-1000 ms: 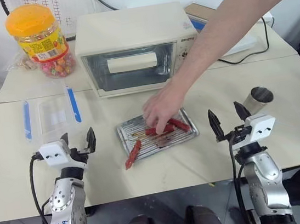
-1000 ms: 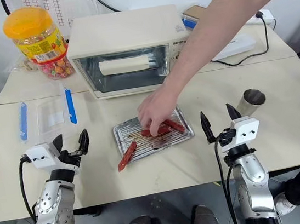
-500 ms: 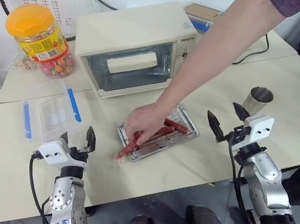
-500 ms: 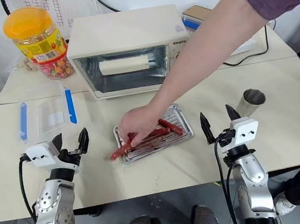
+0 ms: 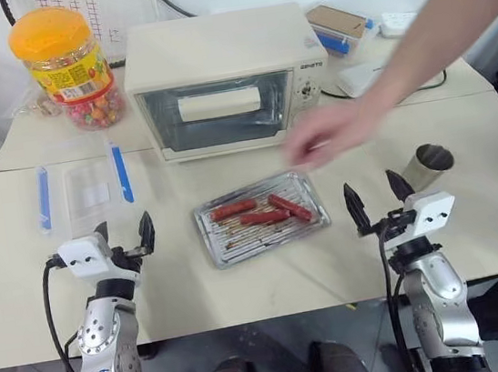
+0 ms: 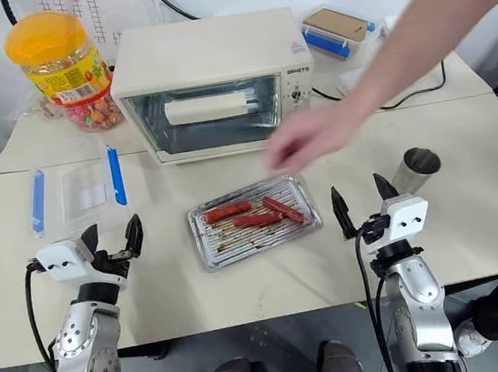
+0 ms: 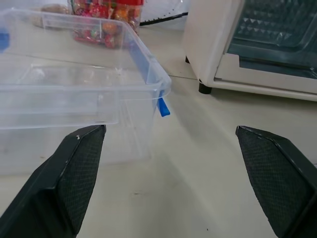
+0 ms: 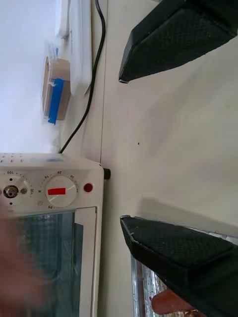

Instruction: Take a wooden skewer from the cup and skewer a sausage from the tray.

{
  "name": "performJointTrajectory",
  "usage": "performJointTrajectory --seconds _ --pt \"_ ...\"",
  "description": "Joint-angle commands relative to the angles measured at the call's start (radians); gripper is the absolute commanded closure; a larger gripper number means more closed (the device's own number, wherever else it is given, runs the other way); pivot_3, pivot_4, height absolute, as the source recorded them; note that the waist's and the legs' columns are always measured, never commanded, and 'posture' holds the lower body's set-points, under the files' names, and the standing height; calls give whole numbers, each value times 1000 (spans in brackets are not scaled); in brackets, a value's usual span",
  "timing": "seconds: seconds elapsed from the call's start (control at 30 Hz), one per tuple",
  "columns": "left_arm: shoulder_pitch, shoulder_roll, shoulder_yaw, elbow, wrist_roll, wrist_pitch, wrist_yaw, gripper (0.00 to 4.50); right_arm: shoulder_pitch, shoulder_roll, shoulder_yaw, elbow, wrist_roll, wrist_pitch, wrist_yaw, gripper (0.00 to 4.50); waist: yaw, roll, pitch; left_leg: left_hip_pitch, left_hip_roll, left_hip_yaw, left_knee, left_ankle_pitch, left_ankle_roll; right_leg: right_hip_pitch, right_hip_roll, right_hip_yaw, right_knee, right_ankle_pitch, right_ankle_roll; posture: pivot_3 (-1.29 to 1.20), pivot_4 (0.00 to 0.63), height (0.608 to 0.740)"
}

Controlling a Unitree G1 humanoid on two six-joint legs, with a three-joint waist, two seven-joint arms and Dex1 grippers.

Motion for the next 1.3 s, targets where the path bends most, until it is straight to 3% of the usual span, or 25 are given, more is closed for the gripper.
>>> performJointTrajectory --seconds 0.03,1.3 --pt "10 11 20 -44 -10 -9 -1 32 -14 4 0 -7 17 -21 8 0 0 0 0 0 0 0 0 0 0 0 0 0 0 0 0 0 150 740" --pt "43 -8 15 -102 -17 -4 -6 32 -31 -16 -4 7 35 -1 49 0 0 0 0 0 0 0 0 0 0 0 0 0 0 0 0 0 150 740"
